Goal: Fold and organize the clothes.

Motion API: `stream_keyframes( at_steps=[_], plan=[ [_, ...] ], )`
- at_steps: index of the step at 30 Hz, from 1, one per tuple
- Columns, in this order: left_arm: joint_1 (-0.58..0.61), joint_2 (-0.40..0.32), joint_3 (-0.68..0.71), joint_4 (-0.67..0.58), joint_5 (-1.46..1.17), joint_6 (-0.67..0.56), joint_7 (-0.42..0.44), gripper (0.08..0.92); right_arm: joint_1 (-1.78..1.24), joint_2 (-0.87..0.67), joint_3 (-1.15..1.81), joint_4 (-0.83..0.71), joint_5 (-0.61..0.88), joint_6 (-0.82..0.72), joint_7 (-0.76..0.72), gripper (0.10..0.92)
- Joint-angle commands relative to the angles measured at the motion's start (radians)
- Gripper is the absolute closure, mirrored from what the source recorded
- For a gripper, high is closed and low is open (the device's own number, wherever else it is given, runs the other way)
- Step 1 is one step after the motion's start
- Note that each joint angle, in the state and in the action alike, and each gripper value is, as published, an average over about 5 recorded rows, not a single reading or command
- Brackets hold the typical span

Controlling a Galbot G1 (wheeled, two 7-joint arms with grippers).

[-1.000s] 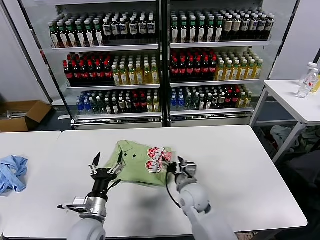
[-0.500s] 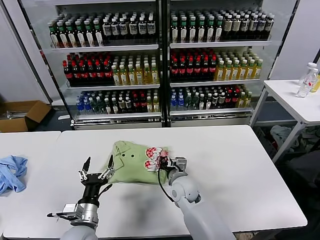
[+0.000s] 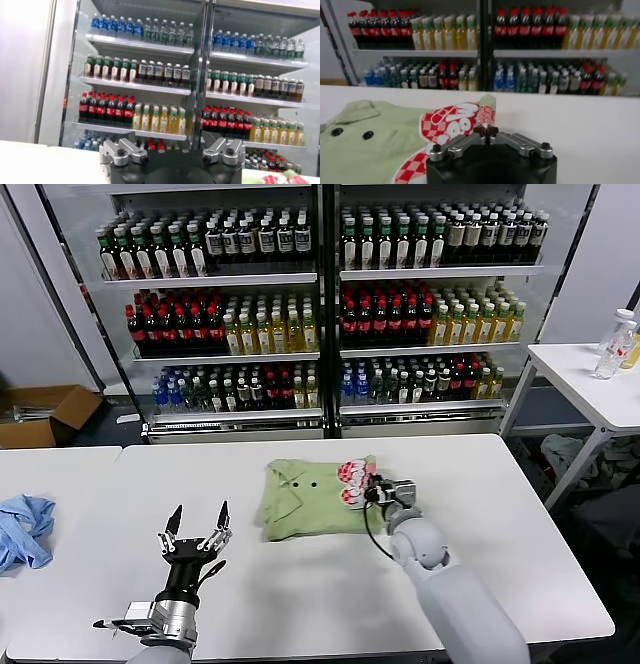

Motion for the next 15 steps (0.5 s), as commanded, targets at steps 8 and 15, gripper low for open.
stream_keyframes(
  at_steps=[8, 15],
  plan=[
    [0.064, -0.011, 0.016, -0.075, 0.042, -0.003, 0.006, 0.177, -0.447, -0.132, 0.241, 0.430, -0.221, 0.195, -0.075, 0.650],
    [0.117, -0.030, 0.024, -0.124, 0.062, 0.000, 0.021, 0.177, -0.793, -0.103, 0.436, 0.690, -0.257, 0.291, -0.070, 0.451]
  ],
)
